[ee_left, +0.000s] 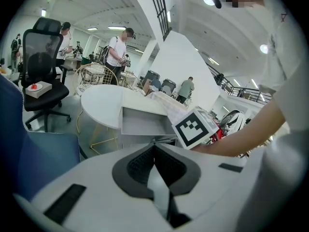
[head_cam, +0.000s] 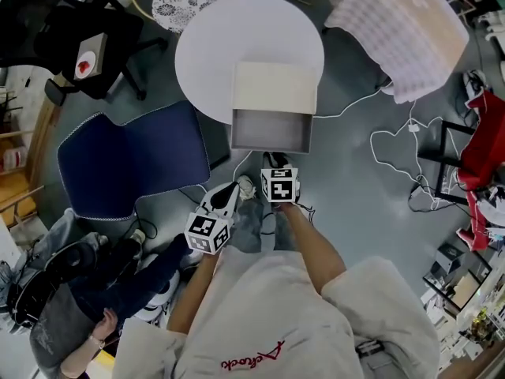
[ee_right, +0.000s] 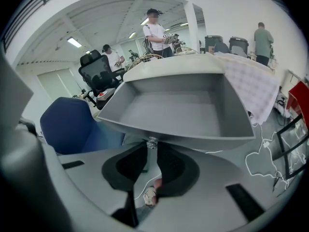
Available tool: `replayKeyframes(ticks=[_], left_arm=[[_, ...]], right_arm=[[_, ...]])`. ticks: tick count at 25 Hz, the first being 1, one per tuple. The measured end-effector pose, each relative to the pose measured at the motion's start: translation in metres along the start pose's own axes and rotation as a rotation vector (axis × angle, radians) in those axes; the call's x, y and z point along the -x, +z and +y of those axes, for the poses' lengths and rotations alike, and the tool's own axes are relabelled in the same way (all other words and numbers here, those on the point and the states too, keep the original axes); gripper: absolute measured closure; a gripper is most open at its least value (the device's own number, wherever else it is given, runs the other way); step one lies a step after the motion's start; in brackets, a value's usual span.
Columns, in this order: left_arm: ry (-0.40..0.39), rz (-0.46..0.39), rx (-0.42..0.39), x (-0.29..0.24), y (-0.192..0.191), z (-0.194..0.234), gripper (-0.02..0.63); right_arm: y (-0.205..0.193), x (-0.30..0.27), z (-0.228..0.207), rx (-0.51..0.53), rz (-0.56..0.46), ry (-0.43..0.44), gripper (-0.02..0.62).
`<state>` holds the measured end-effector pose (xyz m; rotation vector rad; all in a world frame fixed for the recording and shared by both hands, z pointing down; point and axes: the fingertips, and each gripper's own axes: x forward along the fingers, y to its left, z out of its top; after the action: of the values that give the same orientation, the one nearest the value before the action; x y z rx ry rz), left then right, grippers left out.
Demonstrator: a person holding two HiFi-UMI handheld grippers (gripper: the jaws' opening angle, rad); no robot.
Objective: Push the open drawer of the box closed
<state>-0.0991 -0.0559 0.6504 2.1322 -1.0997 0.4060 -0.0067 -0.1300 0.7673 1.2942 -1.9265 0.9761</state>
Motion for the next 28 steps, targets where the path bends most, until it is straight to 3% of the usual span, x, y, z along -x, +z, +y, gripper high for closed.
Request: replayKeyframes(ticks=[14,28], left_arm=[[-0.023,-0.043,-0.013,-0.013,0.019,-0.01,0.594],[-0.001,-0.037,0.02,-0.008,0.006,-0.006,0.594]], right_arm=[[0.01,0.016,0.0,0.004,-0.007,0.013,0.522],[0.038,-0.008,-0.011,0.021,-0.022,0.0,0.522]])
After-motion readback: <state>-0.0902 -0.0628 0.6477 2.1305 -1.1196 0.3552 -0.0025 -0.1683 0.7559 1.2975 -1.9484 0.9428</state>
